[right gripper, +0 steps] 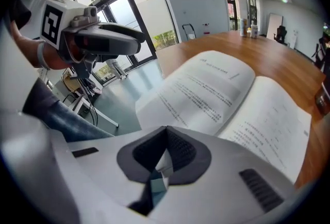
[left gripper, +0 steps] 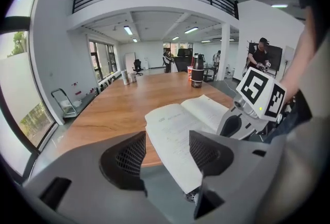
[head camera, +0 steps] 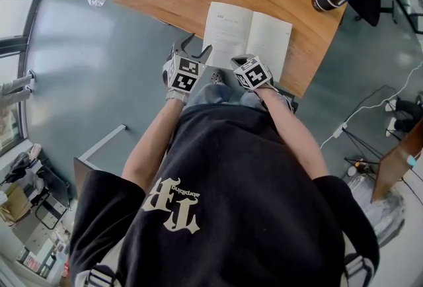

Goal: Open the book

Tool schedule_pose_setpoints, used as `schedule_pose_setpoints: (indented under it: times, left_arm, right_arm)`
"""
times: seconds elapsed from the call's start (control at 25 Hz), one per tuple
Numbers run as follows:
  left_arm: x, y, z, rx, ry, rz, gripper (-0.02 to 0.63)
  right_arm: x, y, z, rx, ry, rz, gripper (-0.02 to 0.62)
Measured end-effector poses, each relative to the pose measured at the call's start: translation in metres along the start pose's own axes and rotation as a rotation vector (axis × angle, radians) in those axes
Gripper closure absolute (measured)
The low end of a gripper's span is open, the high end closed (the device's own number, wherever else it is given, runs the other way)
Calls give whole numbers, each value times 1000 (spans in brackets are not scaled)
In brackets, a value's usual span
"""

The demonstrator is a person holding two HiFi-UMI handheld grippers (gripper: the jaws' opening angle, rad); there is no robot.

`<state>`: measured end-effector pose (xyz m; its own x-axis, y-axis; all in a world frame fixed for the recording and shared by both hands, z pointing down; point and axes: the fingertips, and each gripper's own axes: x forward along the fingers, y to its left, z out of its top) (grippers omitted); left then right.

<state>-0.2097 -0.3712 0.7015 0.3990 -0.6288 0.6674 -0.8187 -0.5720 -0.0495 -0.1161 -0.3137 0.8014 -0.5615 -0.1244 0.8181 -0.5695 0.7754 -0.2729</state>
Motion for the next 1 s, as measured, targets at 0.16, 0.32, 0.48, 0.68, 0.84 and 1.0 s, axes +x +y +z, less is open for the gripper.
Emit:
schedule_pose_setpoints:
  times: [0.16, 0.32, 0.48, 0.68, 0.84, 1.0]
  left_arm:
    - [22, -25, -11, 46, 62, -124, 339]
    - [52, -61, -26, 117, 142, -271, 339]
    - [75, -82, -32, 167, 192, -347, 339]
    - [91, -91, -44, 189, 261, -383, 339]
    - [99, -91, -55, 161, 325, -399, 339]
    - [109, -94, -59, 156, 379, -416, 339]
  right_arm:
    - [0, 4, 2, -9, -1, 6, 604]
    - [-10, 0, 6, 9, -29, 0, 604]
    - [-29, -23, 2, 78, -62, -43, 604]
    - [-57, -76, -32, 184, -50, -119, 604]
    - [-79, -112, -63, 254, -33, -168, 604]
    - [-91, -132, -84, 280, -1, -203, 604]
